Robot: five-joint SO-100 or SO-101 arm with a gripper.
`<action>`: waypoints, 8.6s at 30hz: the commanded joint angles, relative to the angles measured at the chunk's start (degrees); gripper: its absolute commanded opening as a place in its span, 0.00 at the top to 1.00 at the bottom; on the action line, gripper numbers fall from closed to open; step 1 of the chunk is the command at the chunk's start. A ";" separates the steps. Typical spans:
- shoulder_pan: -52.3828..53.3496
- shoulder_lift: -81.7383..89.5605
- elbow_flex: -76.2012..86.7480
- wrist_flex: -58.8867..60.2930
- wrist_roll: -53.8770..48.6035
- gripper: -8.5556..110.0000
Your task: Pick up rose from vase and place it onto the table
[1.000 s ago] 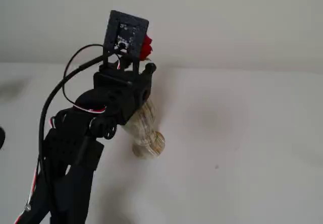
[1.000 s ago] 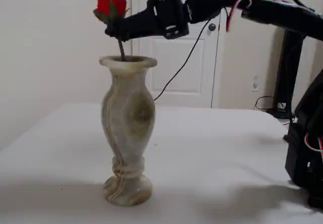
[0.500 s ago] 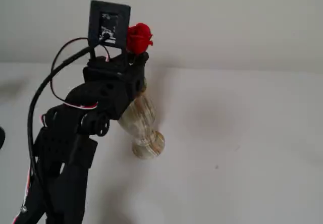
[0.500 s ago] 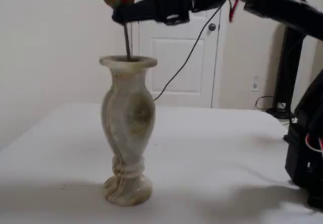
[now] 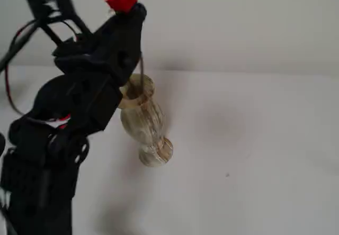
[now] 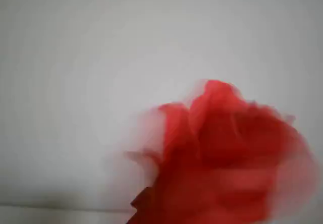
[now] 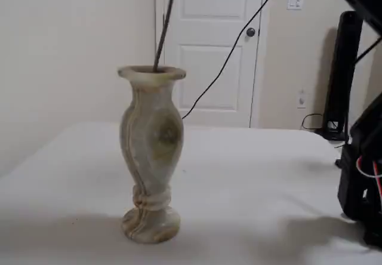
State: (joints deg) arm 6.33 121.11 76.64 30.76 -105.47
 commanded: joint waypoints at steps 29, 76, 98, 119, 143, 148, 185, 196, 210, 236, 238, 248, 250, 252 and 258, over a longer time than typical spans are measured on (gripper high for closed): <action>14.85 52.56 80.86 -5.80 -29.62 0.93; 14.77 6.94 72.25 -46.76 -21.88 0.64; 20.57 -20.04 63.72 -77.34 -34.28 0.52; 3.25 28.13 55.81 -32.43 7.12 0.87; -3.52 69.26 67.85 22.06 90.79 0.93; -4.13 69.26 79.28 26.28 92.29 0.93; -6.94 69.26 98.96 26.72 97.21 0.91; -6.94 69.26 98.96 26.72 97.21 0.91; -6.94 69.26 98.96 26.72 97.21 0.91; -6.94 69.26 98.96 26.72 97.21 0.91; -6.94 69.26 98.96 26.72 97.21 0.91; -6.94 69.26 98.96 26.72 97.21 0.91; -6.94 69.26 98.96 26.72 97.21 0.91; -6.94 69.26 98.96 26.72 97.21 0.91; -6.94 69.26 98.96 26.72 97.21 0.91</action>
State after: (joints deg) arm -0.09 189.67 175.69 57.48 -8.53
